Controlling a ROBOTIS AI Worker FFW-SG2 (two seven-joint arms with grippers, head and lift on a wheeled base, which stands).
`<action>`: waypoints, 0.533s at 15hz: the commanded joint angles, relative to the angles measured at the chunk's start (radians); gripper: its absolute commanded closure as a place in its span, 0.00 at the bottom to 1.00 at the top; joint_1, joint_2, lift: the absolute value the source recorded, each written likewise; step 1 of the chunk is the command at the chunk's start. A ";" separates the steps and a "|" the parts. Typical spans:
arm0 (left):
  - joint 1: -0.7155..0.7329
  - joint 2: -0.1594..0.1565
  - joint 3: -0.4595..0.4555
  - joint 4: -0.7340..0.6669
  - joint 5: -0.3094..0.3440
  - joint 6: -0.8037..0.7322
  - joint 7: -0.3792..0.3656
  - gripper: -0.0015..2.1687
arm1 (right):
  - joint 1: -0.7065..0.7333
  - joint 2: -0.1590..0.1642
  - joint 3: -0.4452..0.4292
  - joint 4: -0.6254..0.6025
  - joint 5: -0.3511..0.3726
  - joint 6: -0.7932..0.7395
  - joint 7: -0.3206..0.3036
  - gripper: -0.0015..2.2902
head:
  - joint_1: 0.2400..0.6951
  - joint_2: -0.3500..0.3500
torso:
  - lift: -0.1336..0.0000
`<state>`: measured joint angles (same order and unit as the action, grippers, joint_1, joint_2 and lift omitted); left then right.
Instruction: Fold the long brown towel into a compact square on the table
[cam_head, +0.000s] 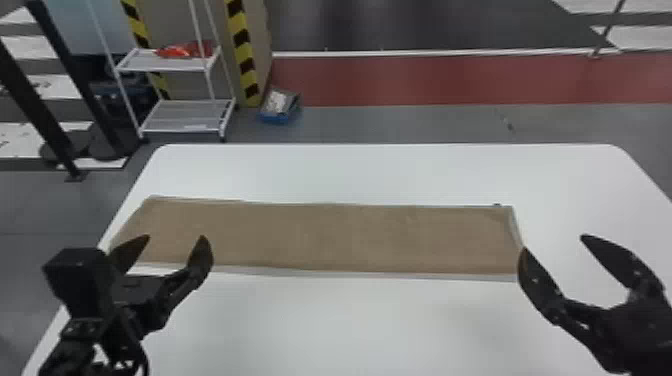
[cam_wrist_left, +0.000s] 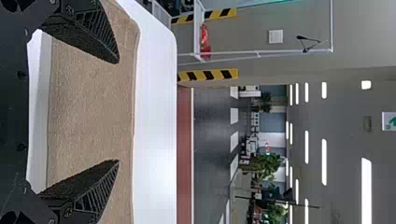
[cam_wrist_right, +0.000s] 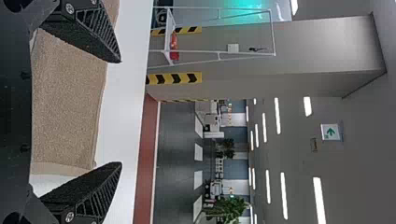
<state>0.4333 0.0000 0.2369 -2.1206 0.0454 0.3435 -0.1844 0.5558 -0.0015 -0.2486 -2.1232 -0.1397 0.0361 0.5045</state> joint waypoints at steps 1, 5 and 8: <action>-0.107 -0.003 0.075 0.019 0.031 0.150 -0.018 0.07 | 0.001 0.002 -0.001 0.002 -0.001 0.000 0.000 0.04 | 1.00 0.61 | 0.08; -0.337 -0.003 0.213 0.146 0.036 0.398 -0.128 0.07 | 0.009 0.002 -0.001 -0.004 0.000 -0.003 0.000 0.04 | 1.00 0.69 | 0.08; -0.439 0.038 0.223 0.260 0.036 0.475 -0.147 0.08 | 0.009 0.002 -0.001 -0.008 0.000 0.000 0.000 0.04 | 1.00 0.74 | 0.08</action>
<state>0.0364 0.0118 0.4569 -1.9137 0.0802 0.7912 -0.3323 0.5644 -0.0015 -0.2510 -2.1296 -0.1396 0.0332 0.5046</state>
